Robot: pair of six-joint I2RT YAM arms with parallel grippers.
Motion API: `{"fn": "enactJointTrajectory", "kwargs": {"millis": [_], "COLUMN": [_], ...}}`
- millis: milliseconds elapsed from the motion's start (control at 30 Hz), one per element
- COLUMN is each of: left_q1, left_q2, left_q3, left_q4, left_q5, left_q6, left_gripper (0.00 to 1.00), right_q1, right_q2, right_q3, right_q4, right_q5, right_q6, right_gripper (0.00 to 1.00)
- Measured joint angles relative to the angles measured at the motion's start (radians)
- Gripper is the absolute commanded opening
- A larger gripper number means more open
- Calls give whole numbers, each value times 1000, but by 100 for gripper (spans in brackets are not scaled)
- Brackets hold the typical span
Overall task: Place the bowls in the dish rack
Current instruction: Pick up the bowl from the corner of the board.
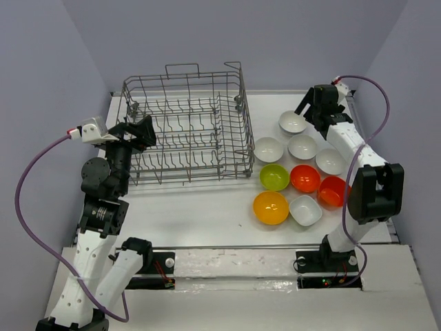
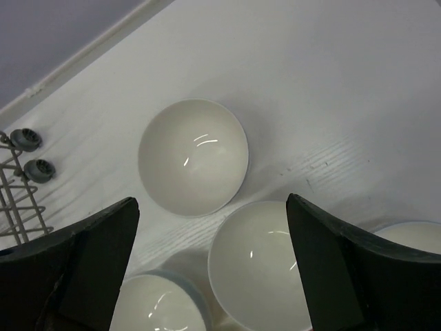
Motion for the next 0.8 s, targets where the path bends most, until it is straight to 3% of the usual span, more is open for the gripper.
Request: {"fn": "enactJointTrajectory", "kwargs": {"millis": [33,233,500,800], "left_q1": [0,0,0,0], "left_q2": [0,0,0,11], "left_q3": [0,0,0,0], "left_q4": [0,-1,-3,-7], "left_q5": [-3,-15,-26,-34], "left_q6": [0,1,1,1], "left_gripper": [99,99,99,99], "right_q1": [0,0,0,-5], "right_q2": [26,150,266,309], "right_q3": [16,72,91,111], "right_q4": [0,8,8,10], "right_q5": [15,68,82,92], "right_q6": [3,36,74,91], "right_gripper": [84,70,67,56]}}
